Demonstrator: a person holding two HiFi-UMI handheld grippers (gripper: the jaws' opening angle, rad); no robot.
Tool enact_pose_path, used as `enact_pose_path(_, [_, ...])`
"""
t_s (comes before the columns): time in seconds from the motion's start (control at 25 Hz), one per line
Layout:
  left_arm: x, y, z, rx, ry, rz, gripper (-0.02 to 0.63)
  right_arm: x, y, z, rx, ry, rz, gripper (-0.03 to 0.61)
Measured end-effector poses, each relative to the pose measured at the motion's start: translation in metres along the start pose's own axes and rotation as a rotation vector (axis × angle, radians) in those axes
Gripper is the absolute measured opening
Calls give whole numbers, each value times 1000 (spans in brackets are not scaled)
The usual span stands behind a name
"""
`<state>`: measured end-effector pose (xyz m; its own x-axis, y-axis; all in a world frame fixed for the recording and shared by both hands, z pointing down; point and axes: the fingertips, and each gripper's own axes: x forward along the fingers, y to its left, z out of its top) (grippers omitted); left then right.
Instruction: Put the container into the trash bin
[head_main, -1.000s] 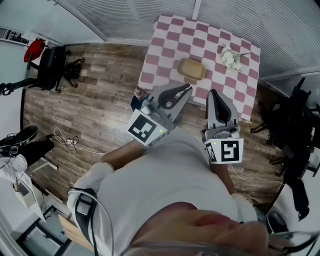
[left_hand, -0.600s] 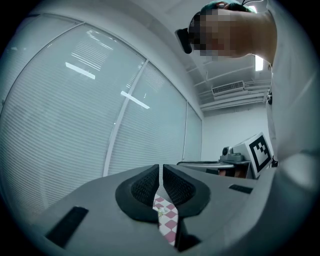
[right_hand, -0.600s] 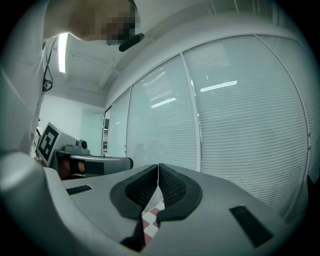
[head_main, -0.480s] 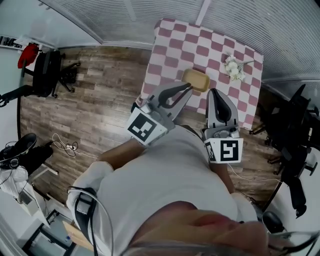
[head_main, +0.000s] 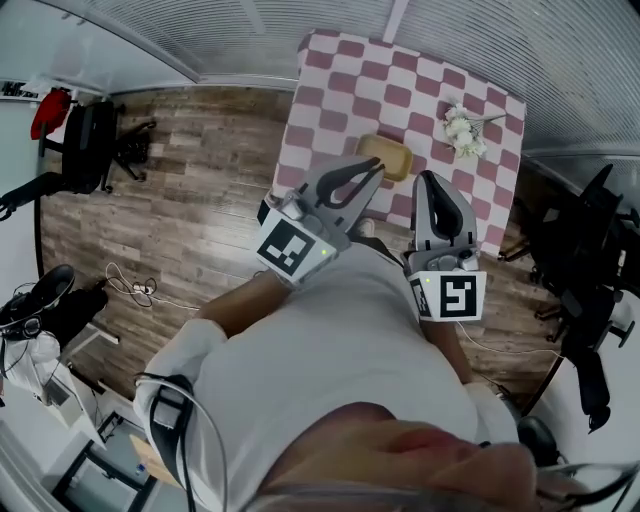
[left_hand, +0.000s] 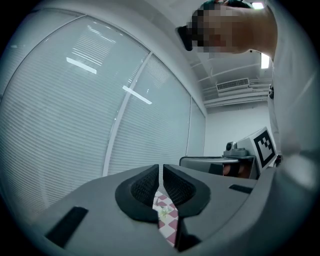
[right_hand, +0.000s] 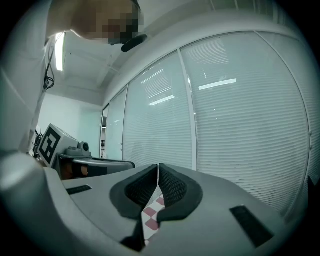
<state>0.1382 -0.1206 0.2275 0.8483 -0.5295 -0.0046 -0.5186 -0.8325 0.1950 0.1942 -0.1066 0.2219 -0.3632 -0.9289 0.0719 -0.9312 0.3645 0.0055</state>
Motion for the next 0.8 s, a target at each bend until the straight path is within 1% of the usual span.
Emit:
enact_pose_path(0.2, [13, 8, -12, -11, 23, 29, 51, 7, -16, -12, -9, 26, 3, 32])
enact_pose_path(0.48, [31, 29, -38, -8, 85, 44, 51, 21, -36, -44, 26, 94, -11, 34])
enact_pose_path(0.6, [37, 42, -60, 5, 134, 63, 52, 26, -47, -63, 38, 119, -25, 35])
enact_pose_path(0.72, [44, 59, -92, 42, 196, 99, 52, 32, -59, -89, 40, 149, -42, 39])
enact_pose_path(0.8, [49, 67, -117, 15, 214, 105, 52, 37, -68, -112, 47, 175, -55, 52])
